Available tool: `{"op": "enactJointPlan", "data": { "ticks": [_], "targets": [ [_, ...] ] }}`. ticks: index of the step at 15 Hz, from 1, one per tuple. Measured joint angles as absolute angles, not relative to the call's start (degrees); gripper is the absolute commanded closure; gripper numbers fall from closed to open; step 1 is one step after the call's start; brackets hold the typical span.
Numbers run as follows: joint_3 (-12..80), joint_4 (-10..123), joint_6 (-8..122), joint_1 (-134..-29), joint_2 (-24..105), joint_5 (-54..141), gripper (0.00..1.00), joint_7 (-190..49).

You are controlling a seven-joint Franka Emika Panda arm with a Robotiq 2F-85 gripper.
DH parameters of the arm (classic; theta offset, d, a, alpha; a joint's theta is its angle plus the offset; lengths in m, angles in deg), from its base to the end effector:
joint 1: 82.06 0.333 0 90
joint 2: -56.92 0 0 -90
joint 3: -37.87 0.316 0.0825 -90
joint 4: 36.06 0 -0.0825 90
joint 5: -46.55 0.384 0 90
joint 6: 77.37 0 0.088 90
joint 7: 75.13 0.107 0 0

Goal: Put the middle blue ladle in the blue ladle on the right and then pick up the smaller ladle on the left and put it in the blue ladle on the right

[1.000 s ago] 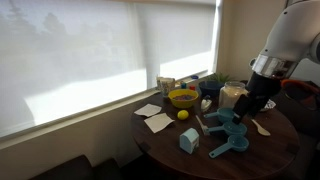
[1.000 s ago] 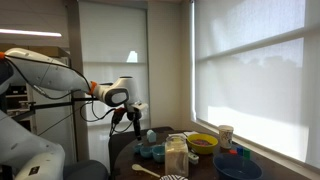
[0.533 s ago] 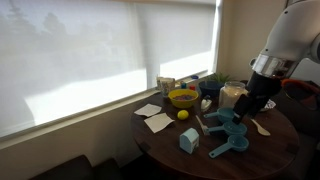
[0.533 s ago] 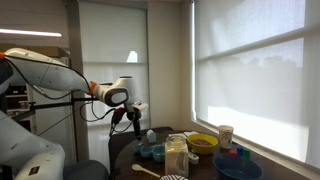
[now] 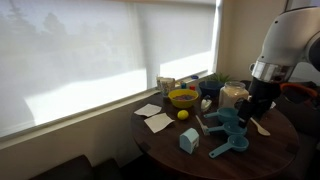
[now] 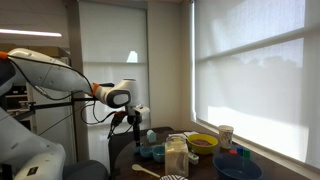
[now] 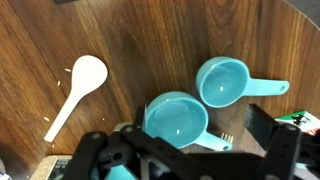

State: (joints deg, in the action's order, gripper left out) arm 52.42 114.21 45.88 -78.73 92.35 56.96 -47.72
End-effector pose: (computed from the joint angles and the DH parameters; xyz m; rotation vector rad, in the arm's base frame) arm 0.3523 0.1221 0.4514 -3.0417 0.4466 -0.1897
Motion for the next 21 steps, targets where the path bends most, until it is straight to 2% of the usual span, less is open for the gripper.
{"op": "enactJointPlan", "data": {
  "ticks": [10,12,13,14,15,18,21],
  "targets": [
    [52.3,118.3,51.8,-81.8,90.7,51.1,0.0,-45.5],
    [52.3,118.7,53.5,-82.1,90.2,51.1,0.07,-44.5],
    [52.4,118.9,53.9,-82.2,89.9,51.1,0.07,-43.8],
    [52.4,119.0,54.4,-82.3,89.5,51.1,0.21,-43.2],
    [52.4,119.1,55.0,-82.4,89.2,51.1,0.25,-42.7],
    [52.4,119.5,56.6,-82.6,88.1,51.1,0.51,-41.3],
    [52.4,119.6,57.6,-82.6,87.3,51.1,0.71,-40.2]
  ]
}}
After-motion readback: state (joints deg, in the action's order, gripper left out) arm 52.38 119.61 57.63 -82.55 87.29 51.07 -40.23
